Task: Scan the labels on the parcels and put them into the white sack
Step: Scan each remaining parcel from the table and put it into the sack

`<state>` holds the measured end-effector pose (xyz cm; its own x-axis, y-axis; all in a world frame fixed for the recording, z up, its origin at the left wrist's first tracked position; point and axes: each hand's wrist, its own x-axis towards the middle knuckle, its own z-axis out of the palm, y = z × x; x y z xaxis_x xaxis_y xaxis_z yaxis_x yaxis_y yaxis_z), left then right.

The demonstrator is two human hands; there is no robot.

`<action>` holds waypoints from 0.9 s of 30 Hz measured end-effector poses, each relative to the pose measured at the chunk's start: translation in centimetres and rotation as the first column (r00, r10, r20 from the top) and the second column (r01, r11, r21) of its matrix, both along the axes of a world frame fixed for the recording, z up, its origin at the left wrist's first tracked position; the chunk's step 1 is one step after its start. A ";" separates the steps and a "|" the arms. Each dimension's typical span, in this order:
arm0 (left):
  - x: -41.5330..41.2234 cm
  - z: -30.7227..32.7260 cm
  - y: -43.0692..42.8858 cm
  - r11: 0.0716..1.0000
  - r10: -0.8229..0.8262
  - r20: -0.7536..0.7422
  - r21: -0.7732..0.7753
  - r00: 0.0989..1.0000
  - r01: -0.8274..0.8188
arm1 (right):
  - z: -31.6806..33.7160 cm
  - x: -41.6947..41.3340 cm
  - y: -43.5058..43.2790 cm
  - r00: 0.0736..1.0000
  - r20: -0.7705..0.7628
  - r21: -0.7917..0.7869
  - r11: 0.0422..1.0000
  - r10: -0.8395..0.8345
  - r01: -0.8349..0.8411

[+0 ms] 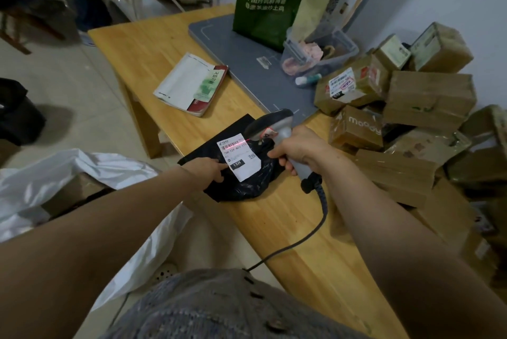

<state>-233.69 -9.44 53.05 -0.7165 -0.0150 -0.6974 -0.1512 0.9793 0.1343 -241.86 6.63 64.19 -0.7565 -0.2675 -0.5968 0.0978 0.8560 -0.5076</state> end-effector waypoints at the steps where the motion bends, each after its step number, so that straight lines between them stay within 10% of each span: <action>1: 0.1 0.2 -0.1 1.000 -0.020 0.008 0.000 1.000 0.020 | 0.0 -0.1 -0.1 1.000 -0.002 -0.004 1.000 -0.004 0.004; 27: 0.3 -1.2 -0.3 0.960 0.257 -0.134 0.154 0.957 -0.236 | -0.2 0.6 0.2 0.999 0.030 -0.071 0.997 -0.039 0.041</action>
<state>-233.35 -9.79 51.81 -0.7995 -0.1175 -0.5891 -0.3530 0.8854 0.3025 -241.21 6.85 63.95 -0.7504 -0.2800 -0.5987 0.1469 0.8125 -0.5641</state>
